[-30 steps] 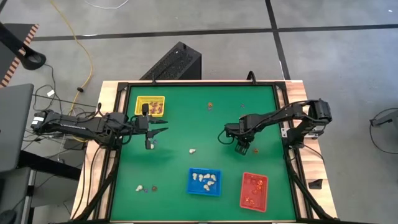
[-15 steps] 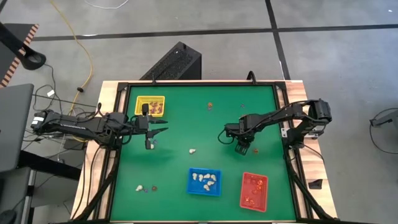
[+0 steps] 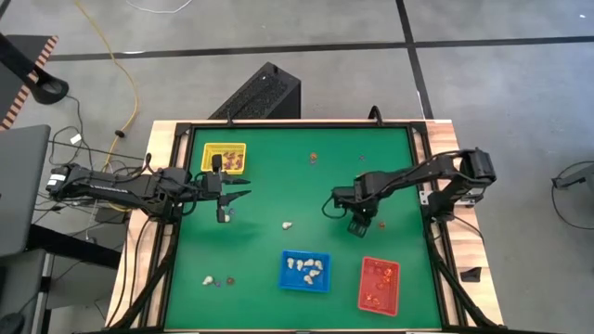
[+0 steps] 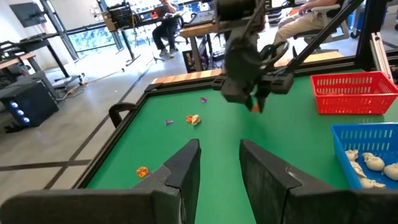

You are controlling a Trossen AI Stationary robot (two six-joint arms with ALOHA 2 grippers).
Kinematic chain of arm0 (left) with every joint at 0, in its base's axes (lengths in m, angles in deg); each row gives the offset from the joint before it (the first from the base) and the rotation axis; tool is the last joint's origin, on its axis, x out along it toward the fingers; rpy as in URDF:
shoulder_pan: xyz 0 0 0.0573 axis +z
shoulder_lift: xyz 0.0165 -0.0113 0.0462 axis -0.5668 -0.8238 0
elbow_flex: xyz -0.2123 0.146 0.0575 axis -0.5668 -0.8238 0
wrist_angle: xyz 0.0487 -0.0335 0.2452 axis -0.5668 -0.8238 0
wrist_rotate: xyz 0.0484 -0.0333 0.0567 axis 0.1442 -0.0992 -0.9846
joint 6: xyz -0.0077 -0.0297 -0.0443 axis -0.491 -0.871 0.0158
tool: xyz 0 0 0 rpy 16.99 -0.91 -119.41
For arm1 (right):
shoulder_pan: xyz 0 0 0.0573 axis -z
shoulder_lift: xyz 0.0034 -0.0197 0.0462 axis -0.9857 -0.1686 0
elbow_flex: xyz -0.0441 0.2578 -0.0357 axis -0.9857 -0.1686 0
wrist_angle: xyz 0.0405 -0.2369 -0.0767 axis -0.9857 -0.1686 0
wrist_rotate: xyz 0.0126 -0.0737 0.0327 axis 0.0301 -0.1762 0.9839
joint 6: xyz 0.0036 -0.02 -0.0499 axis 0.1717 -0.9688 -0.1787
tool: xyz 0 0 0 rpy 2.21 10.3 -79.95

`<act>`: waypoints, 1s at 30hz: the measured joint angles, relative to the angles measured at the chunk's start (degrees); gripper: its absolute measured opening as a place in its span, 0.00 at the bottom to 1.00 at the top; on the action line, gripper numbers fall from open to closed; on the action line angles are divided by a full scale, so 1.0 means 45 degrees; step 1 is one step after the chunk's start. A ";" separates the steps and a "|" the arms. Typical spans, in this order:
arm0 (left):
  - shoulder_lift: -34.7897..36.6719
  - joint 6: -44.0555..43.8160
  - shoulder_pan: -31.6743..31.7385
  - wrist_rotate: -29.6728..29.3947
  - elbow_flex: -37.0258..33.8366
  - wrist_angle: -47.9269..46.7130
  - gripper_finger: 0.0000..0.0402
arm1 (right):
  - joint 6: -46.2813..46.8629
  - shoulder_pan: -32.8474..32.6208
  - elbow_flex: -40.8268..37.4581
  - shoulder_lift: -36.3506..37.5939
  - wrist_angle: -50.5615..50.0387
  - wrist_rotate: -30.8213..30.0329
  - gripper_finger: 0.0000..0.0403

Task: Sort Halloween decoration
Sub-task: Put the orange pumpkin toy into the orange basket

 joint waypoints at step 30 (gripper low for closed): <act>0.0001 -0.0188 -0.0005 0.0401 -0.0005 0.0055 0.26 | 1.2755 -0.8977 0.2619 0.0043 -0.0611 -0.0568 0.42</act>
